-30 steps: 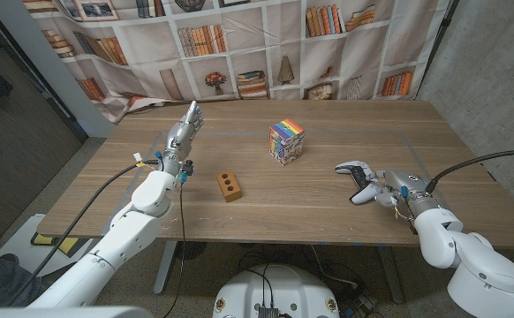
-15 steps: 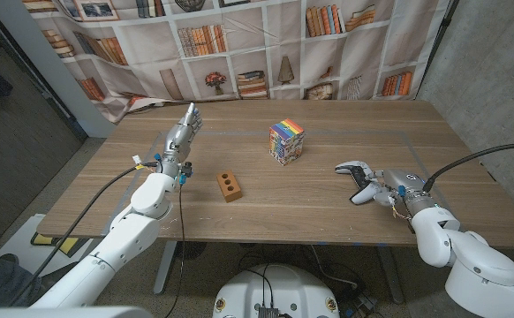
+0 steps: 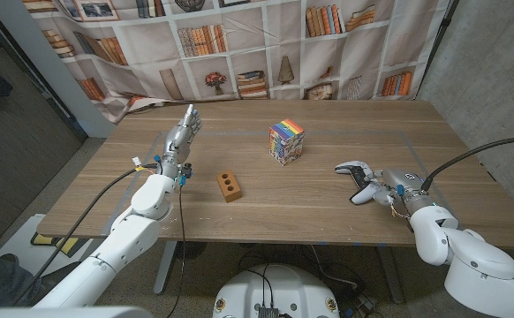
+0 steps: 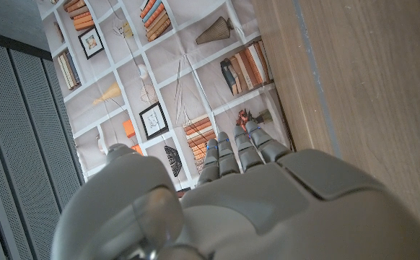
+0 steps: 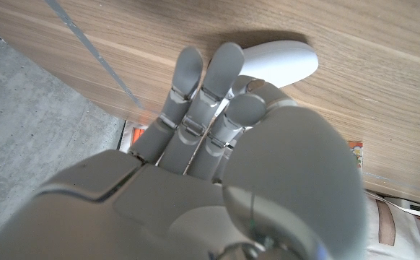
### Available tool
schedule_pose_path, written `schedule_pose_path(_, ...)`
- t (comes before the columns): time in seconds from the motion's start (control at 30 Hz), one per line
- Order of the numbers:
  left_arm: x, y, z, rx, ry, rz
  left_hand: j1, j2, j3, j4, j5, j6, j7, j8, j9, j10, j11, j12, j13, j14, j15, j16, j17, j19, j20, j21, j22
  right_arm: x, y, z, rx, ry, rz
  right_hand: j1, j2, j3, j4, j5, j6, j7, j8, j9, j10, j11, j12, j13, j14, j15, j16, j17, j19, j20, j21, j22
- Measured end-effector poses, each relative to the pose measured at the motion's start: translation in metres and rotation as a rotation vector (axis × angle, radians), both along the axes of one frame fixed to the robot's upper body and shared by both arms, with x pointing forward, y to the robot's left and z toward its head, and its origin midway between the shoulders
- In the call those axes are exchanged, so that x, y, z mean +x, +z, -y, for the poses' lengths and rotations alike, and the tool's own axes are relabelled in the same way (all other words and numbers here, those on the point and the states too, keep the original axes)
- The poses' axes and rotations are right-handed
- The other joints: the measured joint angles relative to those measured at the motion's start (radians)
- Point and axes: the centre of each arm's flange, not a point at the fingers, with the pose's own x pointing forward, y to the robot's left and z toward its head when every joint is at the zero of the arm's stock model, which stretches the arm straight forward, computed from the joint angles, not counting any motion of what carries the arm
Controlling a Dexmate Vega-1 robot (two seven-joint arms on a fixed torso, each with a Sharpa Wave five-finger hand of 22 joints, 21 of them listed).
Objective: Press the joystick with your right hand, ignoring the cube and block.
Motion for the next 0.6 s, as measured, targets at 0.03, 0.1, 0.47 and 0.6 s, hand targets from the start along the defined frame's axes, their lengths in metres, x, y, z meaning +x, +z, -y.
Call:
schedule_pose_path(0.03, 0.0, 0.0, 0.0, 0.0, 0.0, 0.0, 0.0, 0.0, 0.0, 0.0, -0.001, 0.0, 0.0, 0.0, 0.0, 0.0, 0.0, 0.0, 0.0, 0.0, 0.0, 0.0, 0.0, 0.0, 0.0, 0.0, 0.0, 0.0001, 0.0003, -0.0004, -0.003, 0.001, 0.0, -0.005, 0.005, 0.0, 0.0, 0.0, 0.001, 0.0, 0.0, 0.0, 0.0, 0.0, 0.0, 0.0, 0.0, 0.0, 0.0, 0.0, 0.0, 0.0, 0.003, -0.001)
schedule_pose_path(0.1, 0.0002, -0.0003, 0.0002, 0.0, -0.001, -0.001, 0.0, 0.0, 0.0, 0.0, -0.008, 0.0, 0.0, 0.0, 0.0, 0.0, 0.0, 0.0, 0.0, 0.0, 0.0, 0.0, 0.0, 0.0, 0.0, 0.0, 0.0, 0.0004, -0.0002, -0.0008, -0.003, 0.001, -0.003, -0.006, 0.006, 0.0, 0.0, 0.0, 0.008, 0.0, 0.0, 0.0, 0.0, 0.0, 0.0, 0.0, 0.0, 0.0, 0.0, -0.004, 0.0, 0.0, 0.006, -0.001)
schedule_pose_path(0.47, 0.0007, -0.0016, 0.0012, 0.001, -0.004, -0.003, 0.0, 0.0, 0.0, 0.0, -0.008, 0.0, 0.0, 0.0, 0.0, 0.0, 0.0, 0.0, 0.0, 0.0, 0.0, 0.0, 0.0, 0.0, 0.0, 0.0, 0.0, -0.0004, -0.0016, -0.0004, 0.006, -0.001, -0.007, -0.009, 0.009, 0.004, -0.004, -0.005, 0.001, 0.006, -0.018, 0.001, 0.0, 0.0, 0.007, -0.005, 0.0, 0.0, 0.005, -0.005, 0.0, 0.0, 0.014, -0.01)
schedule_pose_path(0.6, 0.0007, -0.0015, 0.001, 0.002, -0.004, -0.004, 0.0, 0.0, 0.0, 0.0, -0.008, 0.0, 0.0, 0.0, 0.0, 0.0, 0.0, 0.0, 0.0, 0.0, 0.0, 0.0, 0.0, 0.0, 0.0, 0.0, 0.0, -0.001, -0.0006, -0.0001, 0.009, -0.002, -0.002, -0.009, 0.009, 0.004, -0.004, -0.008, 0.001, 0.006, -0.019, 0.002, -0.008, 0.0, 0.007, -0.012, 0.0, 0.0, 0.005, -0.005, -0.008, 0.0, 0.015, -0.01)
